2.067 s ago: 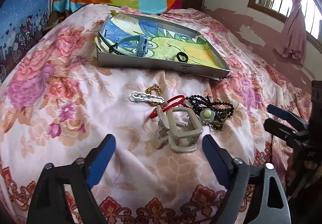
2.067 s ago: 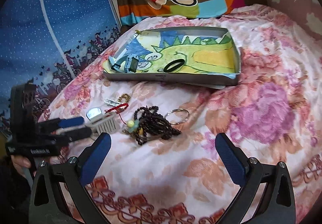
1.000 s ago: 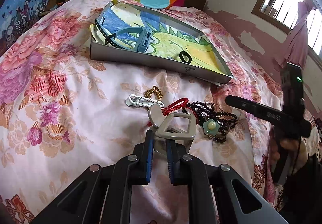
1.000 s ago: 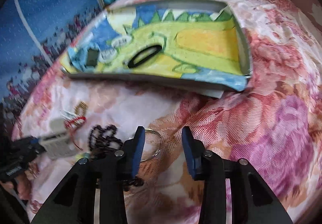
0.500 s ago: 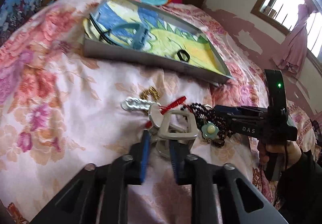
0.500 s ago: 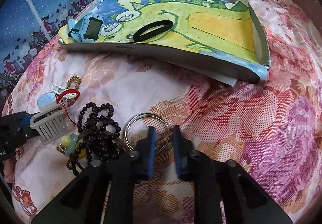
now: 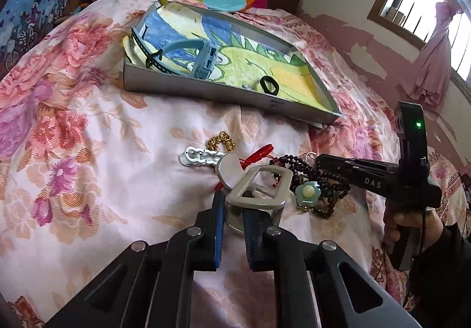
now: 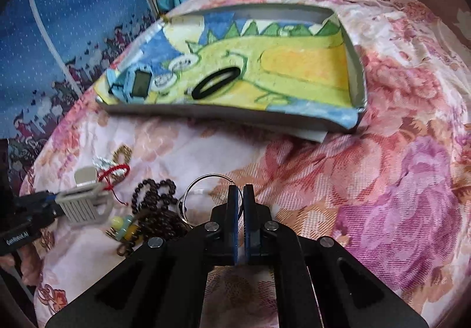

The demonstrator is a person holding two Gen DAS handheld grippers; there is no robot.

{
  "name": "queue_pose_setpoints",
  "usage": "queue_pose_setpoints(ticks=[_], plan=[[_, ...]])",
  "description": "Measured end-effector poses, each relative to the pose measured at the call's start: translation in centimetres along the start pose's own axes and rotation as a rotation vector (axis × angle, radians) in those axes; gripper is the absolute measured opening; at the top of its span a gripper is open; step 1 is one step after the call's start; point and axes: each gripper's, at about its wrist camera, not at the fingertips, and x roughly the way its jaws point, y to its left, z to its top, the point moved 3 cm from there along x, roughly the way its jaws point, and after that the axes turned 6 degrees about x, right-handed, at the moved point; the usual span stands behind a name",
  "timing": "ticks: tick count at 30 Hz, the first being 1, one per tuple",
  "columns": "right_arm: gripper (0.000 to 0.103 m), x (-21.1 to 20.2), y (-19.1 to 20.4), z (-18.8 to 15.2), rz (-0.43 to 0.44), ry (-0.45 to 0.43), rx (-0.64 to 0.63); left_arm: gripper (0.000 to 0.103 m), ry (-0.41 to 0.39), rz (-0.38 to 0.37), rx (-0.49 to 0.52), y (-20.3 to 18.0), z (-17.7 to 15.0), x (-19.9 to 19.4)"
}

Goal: Organize jewelry
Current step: 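Grasp the beige claw clip with the left tool while the right tool grasps the silver key ring, then carry the claw clip and key ring over the tray with both tools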

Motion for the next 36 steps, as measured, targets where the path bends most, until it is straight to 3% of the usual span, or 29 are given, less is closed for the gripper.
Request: queue_pose_setpoints(ticks=[11, 18, 22, 28, 36], plan=[[0.003, -2.4, 0.4, 0.9, 0.069, -0.104, 0.009, 0.011, 0.004, 0.035, -0.043, 0.0, -1.3, -2.7], [0.003, -4.9, 0.4, 2.3, 0.107, -0.240, 0.026, 0.011, -0.032, 0.035, -0.080, -0.6, -2.1, -4.9], [0.003, -6.0, 0.3, 4.8, 0.087, -0.322, 0.034, 0.011, -0.092, 0.043, -0.078, -1.2, 0.4, -5.4], [0.003, -6.4, 0.0, 8.8, 0.018, -0.406, 0.004, 0.011, -0.179, 0.046, -0.044, -2.6, 6.7, -3.8], [0.003, -3.1, -2.6, 10.3, -0.029, -0.333, 0.054, 0.011, -0.183, 0.078, -0.044, -3.1, 12.7, 2.5]])
